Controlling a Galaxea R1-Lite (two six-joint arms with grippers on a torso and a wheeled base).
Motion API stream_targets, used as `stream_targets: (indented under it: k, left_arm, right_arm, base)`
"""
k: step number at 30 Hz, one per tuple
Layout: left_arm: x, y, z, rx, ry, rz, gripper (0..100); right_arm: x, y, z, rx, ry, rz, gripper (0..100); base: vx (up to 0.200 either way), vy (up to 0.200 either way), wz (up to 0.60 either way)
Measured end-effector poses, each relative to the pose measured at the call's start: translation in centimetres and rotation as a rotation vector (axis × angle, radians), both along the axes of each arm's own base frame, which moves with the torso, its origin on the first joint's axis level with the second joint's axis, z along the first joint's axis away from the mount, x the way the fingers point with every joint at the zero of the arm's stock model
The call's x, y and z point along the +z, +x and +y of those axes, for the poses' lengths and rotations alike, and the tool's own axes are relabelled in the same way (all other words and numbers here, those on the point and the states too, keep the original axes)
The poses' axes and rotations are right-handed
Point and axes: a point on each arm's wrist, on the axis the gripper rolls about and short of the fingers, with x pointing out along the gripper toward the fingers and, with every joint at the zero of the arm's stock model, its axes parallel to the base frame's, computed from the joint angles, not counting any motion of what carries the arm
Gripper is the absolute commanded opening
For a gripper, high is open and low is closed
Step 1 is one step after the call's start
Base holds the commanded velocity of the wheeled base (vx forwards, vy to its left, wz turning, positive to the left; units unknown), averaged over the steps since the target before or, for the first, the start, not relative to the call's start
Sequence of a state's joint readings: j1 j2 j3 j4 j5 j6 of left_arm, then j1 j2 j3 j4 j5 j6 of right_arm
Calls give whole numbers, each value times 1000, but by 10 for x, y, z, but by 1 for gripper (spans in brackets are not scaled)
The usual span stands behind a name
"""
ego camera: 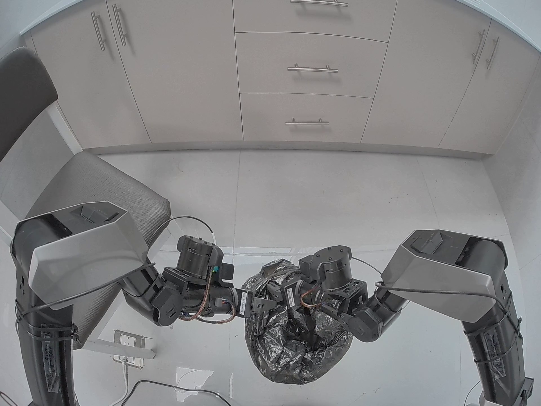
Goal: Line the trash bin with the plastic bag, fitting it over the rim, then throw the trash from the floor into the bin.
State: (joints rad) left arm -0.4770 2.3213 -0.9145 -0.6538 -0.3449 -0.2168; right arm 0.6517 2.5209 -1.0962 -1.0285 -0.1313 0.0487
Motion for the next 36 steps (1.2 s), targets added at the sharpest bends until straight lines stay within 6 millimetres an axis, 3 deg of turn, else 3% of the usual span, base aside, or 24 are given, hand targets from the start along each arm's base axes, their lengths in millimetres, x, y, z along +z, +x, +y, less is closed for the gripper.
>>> stream_targets:
  k: [14, 27, 36]
  left_arm:
    - [5, -18, -3, -54, -37, -12, 100]
    - [9, -22, -3, -64, -58, -38, 100]
    - [7, -23, -1, -63, -54, -33, 100]
  right_arm:
    - [18, 24, 16, -26, 0, -13, 100]
    - [-1, 42, 15, -51, -29, 21, 100]
    - [2, 58, 27, -48, -67, 71, 100]
  base:
    - [0, 0, 0]
    - [0, 0, 0]
    - [0, 0, 0]
